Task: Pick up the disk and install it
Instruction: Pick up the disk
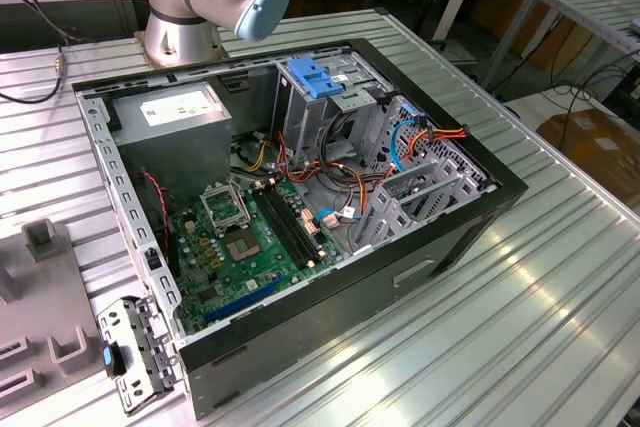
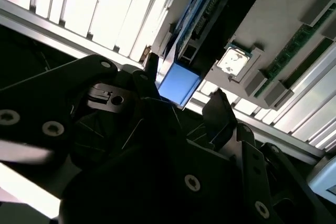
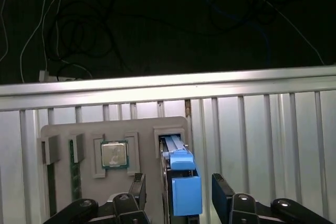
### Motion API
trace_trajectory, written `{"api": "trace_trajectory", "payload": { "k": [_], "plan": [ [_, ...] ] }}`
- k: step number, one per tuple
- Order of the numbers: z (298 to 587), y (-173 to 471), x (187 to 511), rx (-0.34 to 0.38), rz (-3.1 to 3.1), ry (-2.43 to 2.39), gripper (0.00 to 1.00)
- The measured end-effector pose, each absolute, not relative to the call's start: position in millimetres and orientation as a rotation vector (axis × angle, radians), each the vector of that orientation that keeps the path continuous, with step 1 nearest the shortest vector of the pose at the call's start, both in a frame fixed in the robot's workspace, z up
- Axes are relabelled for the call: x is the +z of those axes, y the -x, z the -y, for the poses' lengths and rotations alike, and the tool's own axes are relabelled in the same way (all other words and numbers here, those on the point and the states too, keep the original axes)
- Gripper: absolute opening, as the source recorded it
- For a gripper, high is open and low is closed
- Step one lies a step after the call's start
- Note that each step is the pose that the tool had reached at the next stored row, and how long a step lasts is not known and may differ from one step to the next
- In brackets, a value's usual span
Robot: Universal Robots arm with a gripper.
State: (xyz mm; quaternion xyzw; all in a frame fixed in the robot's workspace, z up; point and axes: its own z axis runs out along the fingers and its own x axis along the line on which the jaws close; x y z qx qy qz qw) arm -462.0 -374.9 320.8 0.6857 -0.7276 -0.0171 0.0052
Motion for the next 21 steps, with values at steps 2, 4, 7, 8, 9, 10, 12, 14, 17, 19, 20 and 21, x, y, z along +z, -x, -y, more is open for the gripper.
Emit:
{"api": "trace_trajectory", "payload": {
  "k": [2, 4, 7, 8, 9, 10, 12, 14, 17, 19, 20, 21],
  "plan": [
    [375, 462, 318, -0.054, 2.261, -2.165, 0.62],
    [375, 462, 313, -0.053, 2.209, -2.217, 0.62],
    [375, 462, 306, -0.053, 2.182, -2.243, 0.62],
    [374, 462, 303, -0.053, 2.182, -2.243, 0.62],
    [374, 462, 301, -0.053, 2.182, -2.243, 0.62],
    [373, 462, 301, -0.053, 2.182, -2.243, 0.62],
    [373, 462, 301, -0.053, 2.182, -2.243, 0.60],
    [373, 462, 300, -0.053, 2.182, -2.243, 0.53],
    [371, 462, 300, -0.053, 2.199, -2.227, 0.53],
    [371, 462, 301, -0.053, 2.203, -2.223, 0.53],
    [371, 462, 301, -0.053, 2.203, -2.223, 0.53],
    [371, 462, 301, -0.053, 2.203, -2.223, 0.53]
  ]
}}
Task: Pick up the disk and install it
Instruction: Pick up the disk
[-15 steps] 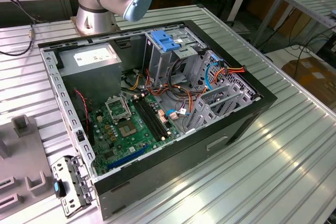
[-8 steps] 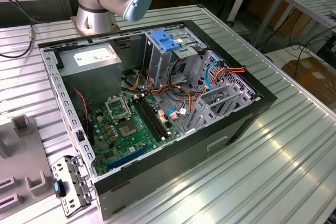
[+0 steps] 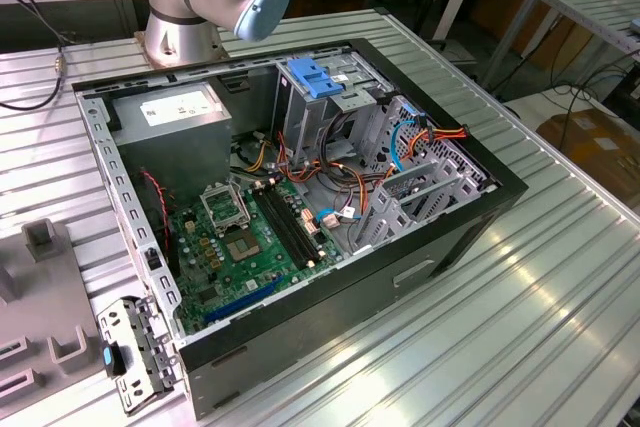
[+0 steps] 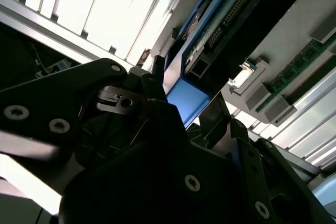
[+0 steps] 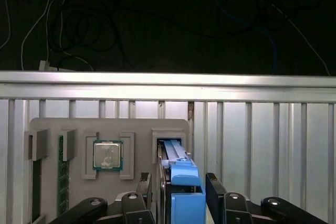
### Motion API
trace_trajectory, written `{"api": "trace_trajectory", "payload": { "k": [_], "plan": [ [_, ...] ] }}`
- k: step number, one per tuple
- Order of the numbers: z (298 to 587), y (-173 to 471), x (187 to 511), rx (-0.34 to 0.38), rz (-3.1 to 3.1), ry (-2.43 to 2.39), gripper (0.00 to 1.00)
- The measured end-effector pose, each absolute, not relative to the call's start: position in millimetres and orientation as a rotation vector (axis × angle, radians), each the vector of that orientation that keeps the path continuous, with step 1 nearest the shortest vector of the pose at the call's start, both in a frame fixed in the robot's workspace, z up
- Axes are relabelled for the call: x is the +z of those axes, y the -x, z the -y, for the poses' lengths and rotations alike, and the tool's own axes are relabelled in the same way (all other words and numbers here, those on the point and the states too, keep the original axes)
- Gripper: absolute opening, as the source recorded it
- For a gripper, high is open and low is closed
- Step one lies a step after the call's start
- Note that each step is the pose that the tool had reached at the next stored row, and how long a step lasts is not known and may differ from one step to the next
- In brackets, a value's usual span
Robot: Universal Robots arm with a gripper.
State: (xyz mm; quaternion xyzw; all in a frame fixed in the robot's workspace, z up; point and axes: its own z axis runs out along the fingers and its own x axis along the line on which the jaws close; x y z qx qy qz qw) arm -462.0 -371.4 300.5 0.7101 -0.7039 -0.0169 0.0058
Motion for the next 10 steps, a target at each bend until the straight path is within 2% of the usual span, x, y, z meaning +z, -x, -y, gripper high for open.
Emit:
{"api": "trace_trajectory", "payload": {
  "k": [3, 4, 10],
  "plan": [
    [371.4, 462.0, 300.5, -0.053, 2.203, -2.223, 0.52],
    [371.4, 462.0, 300.6, -0.053, 2.203, -2.223, 0.44],
    [371.4, 462.0, 299.1, -0.052, 2.217, -2.208, 0.44]
  ]
}}
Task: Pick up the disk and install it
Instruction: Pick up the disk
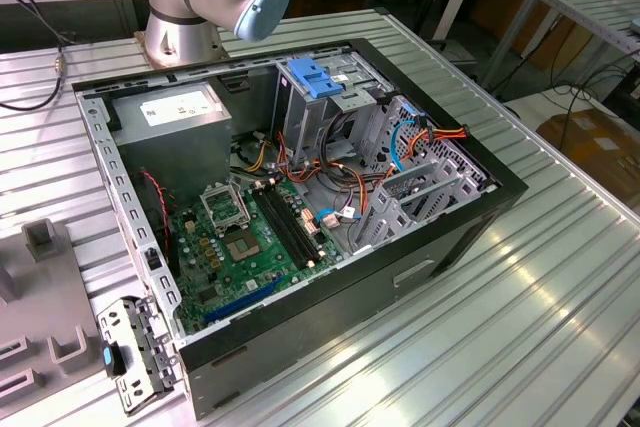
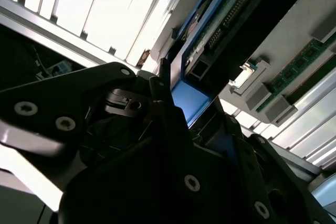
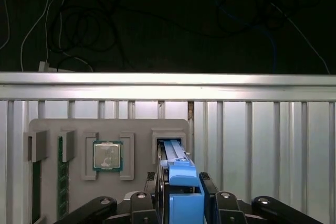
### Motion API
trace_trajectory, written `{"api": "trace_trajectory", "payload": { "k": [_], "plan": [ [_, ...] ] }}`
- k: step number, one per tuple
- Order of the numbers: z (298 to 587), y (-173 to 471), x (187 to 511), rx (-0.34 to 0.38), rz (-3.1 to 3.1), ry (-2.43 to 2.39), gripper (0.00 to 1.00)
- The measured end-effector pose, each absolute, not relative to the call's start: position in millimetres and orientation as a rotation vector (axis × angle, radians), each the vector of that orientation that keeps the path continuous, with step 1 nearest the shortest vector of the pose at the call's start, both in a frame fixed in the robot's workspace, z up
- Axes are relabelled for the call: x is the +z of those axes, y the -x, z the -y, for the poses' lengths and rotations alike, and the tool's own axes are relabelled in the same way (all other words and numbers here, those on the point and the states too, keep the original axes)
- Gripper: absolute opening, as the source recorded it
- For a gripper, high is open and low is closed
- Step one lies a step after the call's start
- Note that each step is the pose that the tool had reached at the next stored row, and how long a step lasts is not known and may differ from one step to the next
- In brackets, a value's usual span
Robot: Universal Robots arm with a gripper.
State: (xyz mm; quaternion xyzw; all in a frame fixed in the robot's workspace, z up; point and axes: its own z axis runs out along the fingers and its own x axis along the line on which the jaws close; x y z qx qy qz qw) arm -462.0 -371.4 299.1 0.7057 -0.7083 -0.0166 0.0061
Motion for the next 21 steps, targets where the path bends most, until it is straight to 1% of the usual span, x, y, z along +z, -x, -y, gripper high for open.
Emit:
{"api": "trace_trajectory", "payload": {
  "k": [13, 14, 21],
  "plan": [
    [371.4, 461.9, 296.4, -0.049, 2.250, -2.176, 0.44],
    [371.4, 461.9, 296.2, -0.049, 2.250, -2.176, 0.37],
    [371.4, 461.9, 296.1, -0.049, 2.250, -2.176, 0.37]
  ]
}}
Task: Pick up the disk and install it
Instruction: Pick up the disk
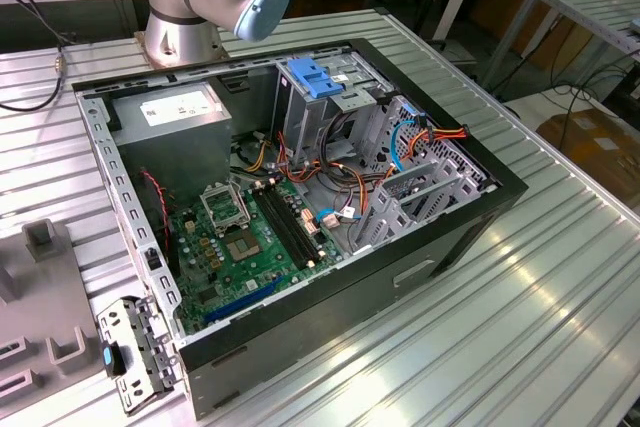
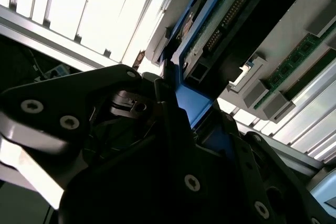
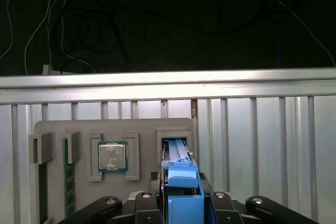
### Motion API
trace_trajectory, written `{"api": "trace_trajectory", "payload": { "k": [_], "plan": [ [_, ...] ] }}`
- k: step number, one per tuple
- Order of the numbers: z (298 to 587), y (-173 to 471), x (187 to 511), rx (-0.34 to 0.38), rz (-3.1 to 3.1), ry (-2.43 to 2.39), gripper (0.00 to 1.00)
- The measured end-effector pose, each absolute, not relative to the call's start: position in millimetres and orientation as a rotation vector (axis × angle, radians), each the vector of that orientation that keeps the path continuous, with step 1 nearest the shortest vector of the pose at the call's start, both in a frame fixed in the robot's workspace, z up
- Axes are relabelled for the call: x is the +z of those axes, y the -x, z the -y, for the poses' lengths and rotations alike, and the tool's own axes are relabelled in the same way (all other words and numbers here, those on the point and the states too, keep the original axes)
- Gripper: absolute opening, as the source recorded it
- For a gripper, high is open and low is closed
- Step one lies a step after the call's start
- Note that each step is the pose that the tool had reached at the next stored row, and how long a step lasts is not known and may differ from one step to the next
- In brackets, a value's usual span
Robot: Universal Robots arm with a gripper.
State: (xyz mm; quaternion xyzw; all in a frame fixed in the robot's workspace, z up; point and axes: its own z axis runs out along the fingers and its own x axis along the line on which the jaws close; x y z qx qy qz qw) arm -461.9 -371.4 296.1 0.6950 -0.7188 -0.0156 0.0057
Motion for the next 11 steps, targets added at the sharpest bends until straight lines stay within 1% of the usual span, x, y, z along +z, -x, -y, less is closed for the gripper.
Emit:
{"api": "trace_trajectory", "payload": {
  "k": [11],
  "plan": [
    [371.4, 461.9, 296.0, -0.049, 2.246, -2.180, 0.37]
  ]
}}
